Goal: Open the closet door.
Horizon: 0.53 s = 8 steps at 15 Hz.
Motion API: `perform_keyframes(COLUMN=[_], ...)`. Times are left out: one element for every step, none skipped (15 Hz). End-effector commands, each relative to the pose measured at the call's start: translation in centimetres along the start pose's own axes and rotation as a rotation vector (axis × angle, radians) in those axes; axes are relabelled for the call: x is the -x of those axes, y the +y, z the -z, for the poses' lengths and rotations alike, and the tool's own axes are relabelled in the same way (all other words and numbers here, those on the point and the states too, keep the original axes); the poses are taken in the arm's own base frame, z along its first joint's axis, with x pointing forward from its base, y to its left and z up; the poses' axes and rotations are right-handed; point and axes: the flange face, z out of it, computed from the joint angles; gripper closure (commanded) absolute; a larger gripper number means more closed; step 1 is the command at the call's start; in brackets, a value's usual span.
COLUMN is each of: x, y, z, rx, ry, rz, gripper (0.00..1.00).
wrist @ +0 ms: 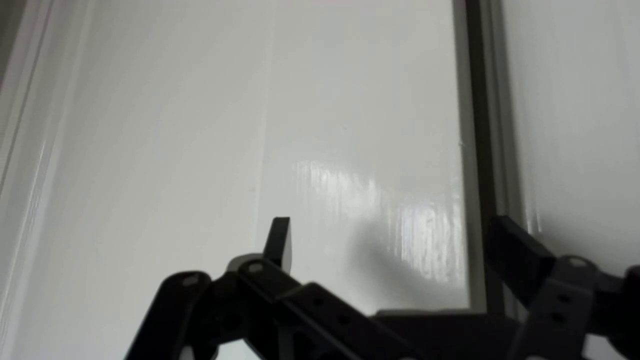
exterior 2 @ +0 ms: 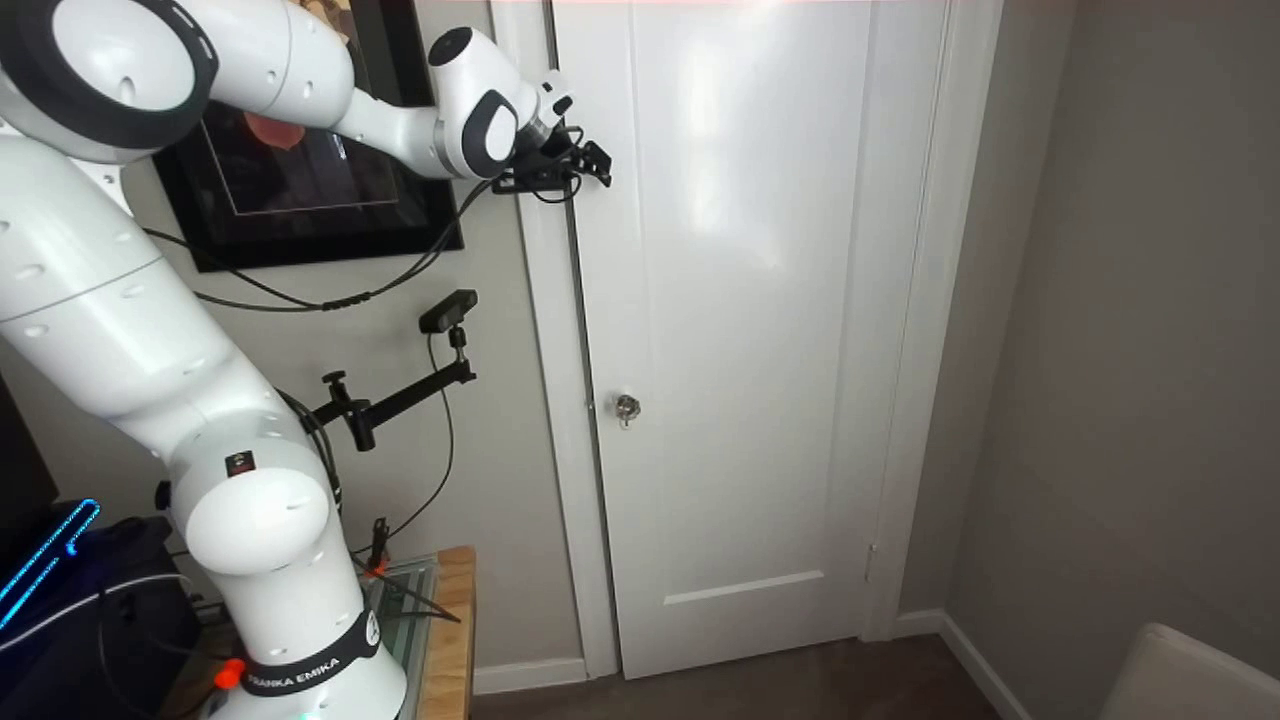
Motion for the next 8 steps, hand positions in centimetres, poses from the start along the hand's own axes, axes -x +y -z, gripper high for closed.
perform_keyframes(x=[-0.52, -0.58, -0.61, -0.61, -0.63, -0.59, -0.64, -0.86], y=[-0.1, -0.04, -0.04, 0.01, 0.06, 0.13, 0.15, -0.07], z=[0.16, 0.25, 0.34, 0.49, 0.6, 0.71, 0.73, 0.56], rx=[0.033, 0.039, 0.043, 0.047, 0.051, 0.056, 0.056, 0.044], ry=[0.042, 0.047, 0.053, 0.055, 0.058, 0.062, 0.068, 0.087], rz=[0.023, 0.029, 0.034, 0.037, 0.04, 0.042, 0.044, 0.049], gripper=[0.0, 0.0, 0.0, 0.0, 0.0, 0.0, 0.0, 0.0])
